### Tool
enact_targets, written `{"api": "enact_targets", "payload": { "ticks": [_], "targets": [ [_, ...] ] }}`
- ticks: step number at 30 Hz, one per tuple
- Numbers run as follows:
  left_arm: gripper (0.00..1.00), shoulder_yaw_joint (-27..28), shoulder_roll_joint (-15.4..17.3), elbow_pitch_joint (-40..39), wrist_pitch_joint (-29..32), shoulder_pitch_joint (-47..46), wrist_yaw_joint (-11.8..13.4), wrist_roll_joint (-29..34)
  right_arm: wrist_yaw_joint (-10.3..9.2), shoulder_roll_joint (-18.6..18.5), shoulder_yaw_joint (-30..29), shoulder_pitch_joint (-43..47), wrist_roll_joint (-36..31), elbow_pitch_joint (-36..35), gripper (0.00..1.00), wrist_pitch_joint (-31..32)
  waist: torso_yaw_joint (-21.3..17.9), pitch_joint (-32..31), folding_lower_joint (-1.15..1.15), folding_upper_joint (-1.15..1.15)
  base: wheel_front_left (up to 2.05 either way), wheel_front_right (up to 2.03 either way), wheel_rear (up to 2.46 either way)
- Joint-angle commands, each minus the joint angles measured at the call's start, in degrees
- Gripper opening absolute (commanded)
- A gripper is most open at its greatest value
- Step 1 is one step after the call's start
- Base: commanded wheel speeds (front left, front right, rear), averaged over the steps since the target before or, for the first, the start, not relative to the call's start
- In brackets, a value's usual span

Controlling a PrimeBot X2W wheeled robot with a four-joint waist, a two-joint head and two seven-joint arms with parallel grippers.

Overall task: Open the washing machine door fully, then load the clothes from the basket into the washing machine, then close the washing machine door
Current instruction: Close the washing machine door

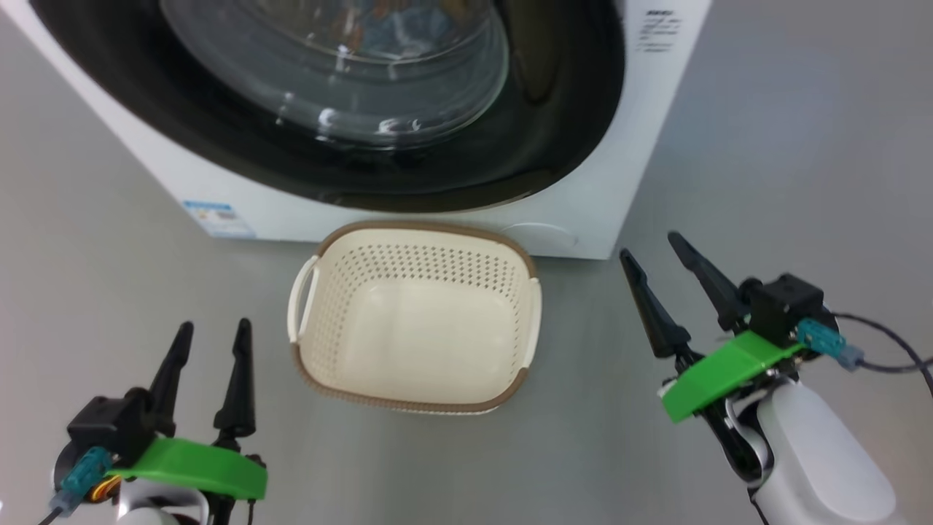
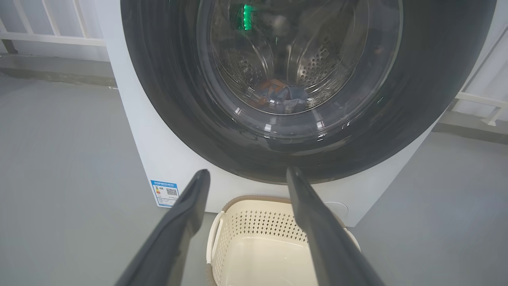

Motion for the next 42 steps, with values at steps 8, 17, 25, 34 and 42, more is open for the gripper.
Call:
{"api": "enact_targets", "payload": {
  "ticks": [8, 17, 25, 34, 42],
  "targets": [
    [1.0, 4.4, 2.62, 0.17, -0.37, 2.79, -0.09, 0.8, -0.13, 0.92, -2.27, 6.43, 0.07, -2.21, 1.0, -0.27, -6.8, -5.64, 0.0, 0.0, 0.0, 0.0, 0.0],
    [1.0, 6.85, 3.31, 0.47, -0.37, 5.75, -0.09, 1.35, -0.13, 0.09, -5.44, 10.76, -0.3, -3.25, 1.0, -0.27, -11.42, -8.12, 0.0, 0.0, 0.0, 0.0, 0.0],
    [1.0, 8.69, 3.61, 0.43, -0.37, 7.51, -0.09, 1.51, -0.13, -0.65, -7.46, 13.32, -0.63, -4.18, 1.0, -0.27, -13.48, -9.42, 0.0, 0.0, 0.0, 0.0, 0.0],
    [1.0, 11.54, 3.97, 0.15, -0.37, 10.39, -0.09, 2.59, -0.13, -1.27, -9.47, 15.49, -0.63, -4.57, 1.0, -0.27, -14.66, -10.39, 0.0, 0.0, 0.0, 0.0, 0.0],
    [1.0, 12.52, 3.89, -0.53, -0.37, 11.92, -0.09, 3.49, -0.13, -0.95, -10.83, 16.8, -0.88, -5.03, 1.0, -0.27, -14.64, -10.54, 0.0, 0.0, 0.0, 0.0, 0.0]
  ]
}}
